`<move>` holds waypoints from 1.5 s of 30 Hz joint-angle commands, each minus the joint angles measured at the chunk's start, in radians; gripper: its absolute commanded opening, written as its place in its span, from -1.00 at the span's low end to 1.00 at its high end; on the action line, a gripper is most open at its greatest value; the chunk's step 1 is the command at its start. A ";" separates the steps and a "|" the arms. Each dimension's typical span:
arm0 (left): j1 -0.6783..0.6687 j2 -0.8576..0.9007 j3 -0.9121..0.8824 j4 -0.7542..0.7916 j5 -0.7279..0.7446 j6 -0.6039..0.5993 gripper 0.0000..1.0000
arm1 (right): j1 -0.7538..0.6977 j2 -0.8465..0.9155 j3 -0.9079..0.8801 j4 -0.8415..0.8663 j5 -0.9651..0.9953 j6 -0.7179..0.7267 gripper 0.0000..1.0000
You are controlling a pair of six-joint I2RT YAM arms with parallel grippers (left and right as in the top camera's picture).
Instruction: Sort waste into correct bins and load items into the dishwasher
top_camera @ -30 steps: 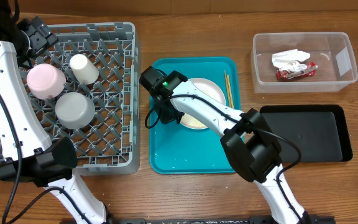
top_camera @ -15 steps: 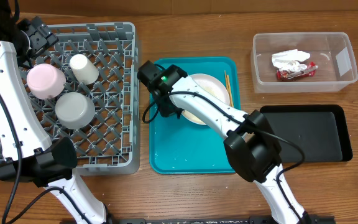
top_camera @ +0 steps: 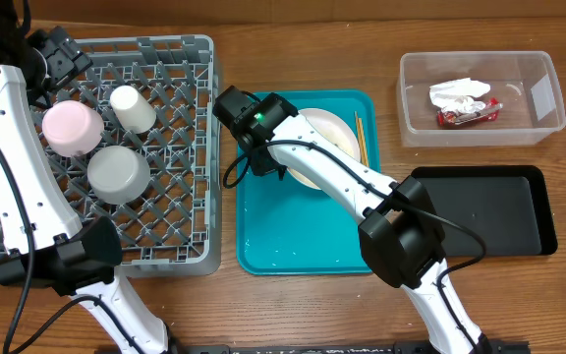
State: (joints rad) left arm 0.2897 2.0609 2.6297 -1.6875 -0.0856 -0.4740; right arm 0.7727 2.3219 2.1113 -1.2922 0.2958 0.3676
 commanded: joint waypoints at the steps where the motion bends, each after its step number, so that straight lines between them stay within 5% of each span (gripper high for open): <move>1: 0.003 -0.034 -0.002 -0.002 0.005 -0.021 1.00 | -0.001 -0.018 0.023 0.015 0.024 0.026 -0.92; 19: 0.003 -0.034 -0.002 -0.002 0.005 -0.021 1.00 | 0.000 -0.018 -0.122 0.154 -0.065 0.053 -0.92; 23: 0.003 -0.034 -0.002 -0.002 0.005 -0.021 1.00 | 0.000 -0.018 -0.154 0.187 -0.087 0.053 -0.69; 45: 0.003 -0.034 -0.002 -0.002 0.005 -0.021 1.00 | -0.002 -0.017 -0.249 0.294 -0.092 0.052 -0.50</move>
State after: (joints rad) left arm 0.2897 2.0609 2.6297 -1.6875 -0.0856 -0.4740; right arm 0.7731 2.3219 1.8874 -1.0050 0.2050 0.4152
